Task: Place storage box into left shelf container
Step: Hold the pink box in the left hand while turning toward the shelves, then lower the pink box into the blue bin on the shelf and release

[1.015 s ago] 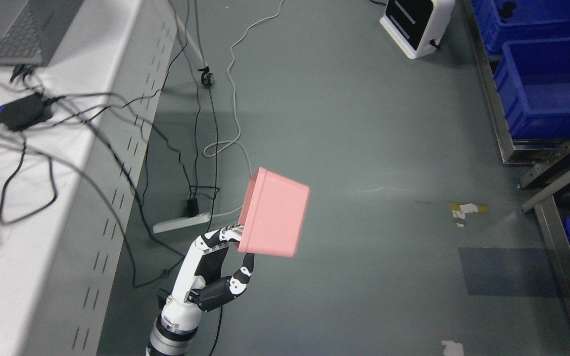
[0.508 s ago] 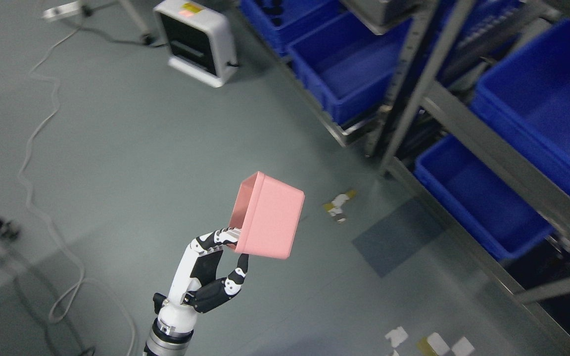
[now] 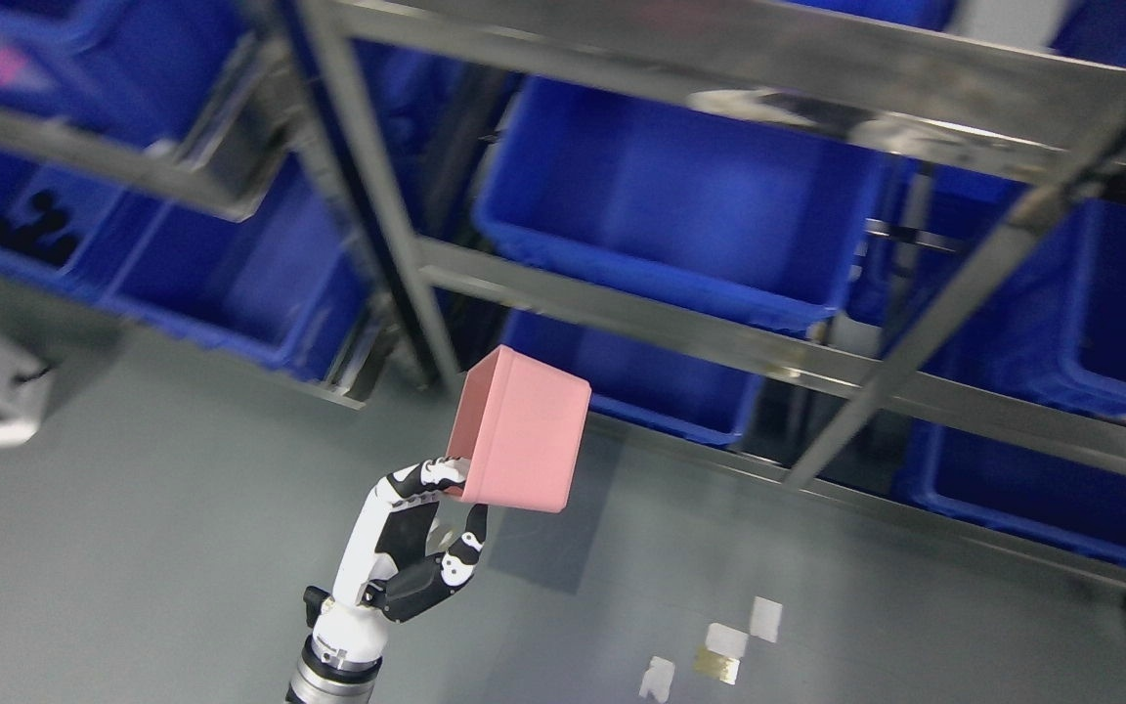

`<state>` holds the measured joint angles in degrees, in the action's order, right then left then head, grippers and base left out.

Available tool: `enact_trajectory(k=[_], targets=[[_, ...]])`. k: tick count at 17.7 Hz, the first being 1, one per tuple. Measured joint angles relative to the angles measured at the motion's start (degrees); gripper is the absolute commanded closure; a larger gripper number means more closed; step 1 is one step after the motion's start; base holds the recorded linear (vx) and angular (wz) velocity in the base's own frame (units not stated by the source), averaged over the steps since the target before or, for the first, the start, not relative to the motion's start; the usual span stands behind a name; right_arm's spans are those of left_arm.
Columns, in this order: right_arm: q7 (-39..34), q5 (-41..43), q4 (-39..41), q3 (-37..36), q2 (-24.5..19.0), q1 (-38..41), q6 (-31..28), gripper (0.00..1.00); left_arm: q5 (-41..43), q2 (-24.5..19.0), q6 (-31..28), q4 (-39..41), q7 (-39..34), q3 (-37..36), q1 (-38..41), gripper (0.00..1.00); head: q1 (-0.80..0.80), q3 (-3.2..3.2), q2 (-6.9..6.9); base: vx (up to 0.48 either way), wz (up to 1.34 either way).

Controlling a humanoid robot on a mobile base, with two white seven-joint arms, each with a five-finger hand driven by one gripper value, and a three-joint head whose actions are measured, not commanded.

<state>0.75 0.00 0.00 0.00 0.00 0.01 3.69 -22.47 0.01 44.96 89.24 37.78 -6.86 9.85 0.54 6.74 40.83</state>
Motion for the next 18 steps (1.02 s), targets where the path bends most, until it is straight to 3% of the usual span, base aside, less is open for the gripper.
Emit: enact_trajectory(k=[11,18], targets=[[0.0,0.0,0.0,0.0,0.0,0.0,0.0,0.00,0.1,0.0,0.1,-8.2,-0.2,3.7,-8.9,0.94,0.00,0.00,-0.01,0.126,-0.53],[0.3,0.0,0.0,0.0,0.0,0.0,0.0,0.00,3.0,0.0,-15.3,-18.8,-0.3,9.0,-21.9,0.93,0.00,0.00,-0.02,0.020,-0.07]])
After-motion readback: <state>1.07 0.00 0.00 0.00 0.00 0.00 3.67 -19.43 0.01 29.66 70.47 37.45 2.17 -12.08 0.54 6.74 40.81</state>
